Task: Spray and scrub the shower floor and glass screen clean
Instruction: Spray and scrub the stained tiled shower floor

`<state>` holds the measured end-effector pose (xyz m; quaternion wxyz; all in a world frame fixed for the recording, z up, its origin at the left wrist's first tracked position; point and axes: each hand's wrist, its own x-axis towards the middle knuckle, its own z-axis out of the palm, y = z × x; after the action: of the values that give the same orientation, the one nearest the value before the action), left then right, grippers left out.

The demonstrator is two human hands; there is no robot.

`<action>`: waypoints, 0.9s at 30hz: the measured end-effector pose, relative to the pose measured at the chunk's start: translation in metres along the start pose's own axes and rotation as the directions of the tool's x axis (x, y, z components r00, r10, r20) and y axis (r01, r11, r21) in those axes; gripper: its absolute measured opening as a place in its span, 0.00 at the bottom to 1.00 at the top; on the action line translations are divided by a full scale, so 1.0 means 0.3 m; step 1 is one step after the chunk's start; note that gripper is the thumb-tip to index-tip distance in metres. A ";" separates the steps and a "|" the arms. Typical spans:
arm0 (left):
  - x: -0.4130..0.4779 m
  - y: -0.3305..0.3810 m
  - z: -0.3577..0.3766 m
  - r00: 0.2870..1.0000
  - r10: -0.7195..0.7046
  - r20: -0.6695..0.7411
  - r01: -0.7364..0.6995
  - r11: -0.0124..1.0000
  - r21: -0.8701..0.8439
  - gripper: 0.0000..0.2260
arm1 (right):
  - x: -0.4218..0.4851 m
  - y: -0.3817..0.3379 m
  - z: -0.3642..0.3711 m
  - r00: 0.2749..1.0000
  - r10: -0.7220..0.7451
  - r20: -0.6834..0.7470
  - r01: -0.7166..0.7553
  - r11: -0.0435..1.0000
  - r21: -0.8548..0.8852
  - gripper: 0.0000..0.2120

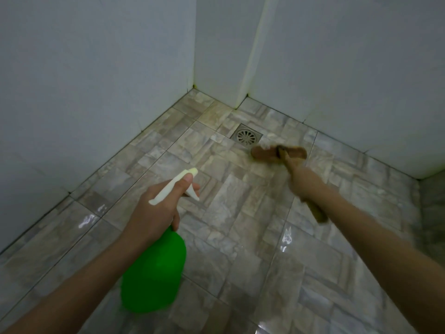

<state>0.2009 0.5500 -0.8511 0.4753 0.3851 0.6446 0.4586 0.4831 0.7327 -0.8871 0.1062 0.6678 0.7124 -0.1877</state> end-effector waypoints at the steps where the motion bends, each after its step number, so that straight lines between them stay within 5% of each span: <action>1: -0.009 0.004 0.002 1.000 -0.003 0.004 0.003 1.000 -0.012 0.15 | -0.115 0.031 0.037 1.000 0.013 0.027 -0.013 1.000 -0.002 0.38; 4: -0.020 0.011 0.008 1.000 -0.005 0.015 0.006 0.999 -0.043 0.17 | -0.347 0.090 0.086 0.985 0.067 0.156 -0.063 0.998 -0.027 0.35; 10: -0.070 -0.003 0.041 0.999 -0.013 0.044 0.013 1.000 -0.005 0.22 | -0.102 0.119 -0.011 0.999 0.036 0.038 -0.036 0.999 0.002 0.35; 17: -0.154 -0.013 0.085 0.996 -0.001 0.089 0.001 1.000 0.001 0.22 | -0.809 0.221 0.227 0.963 0.181 0.200 -0.179 0.983 -0.026 0.41; 24: -0.222 -0.023 0.214 0.979 -0.007 0.202 -0.012 0.995 0.094 0.20 | -0.371 0.326 0.110 0.980 0.198 0.030 -0.200 0.965 0.169 0.40; 27: -0.237 -0.013 0.289 0.957 -0.003 0.290 -0.036 0.991 0.127 0.19 | -0.555 0.392 0.148 0.967 0.243 0.077 -0.251 0.961 0.118 0.40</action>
<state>0.3024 0.5020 -0.8474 0.5344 0.4839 0.5935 0.3577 0.6097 0.5672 -0.8752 0.1080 0.7508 0.6064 -0.2387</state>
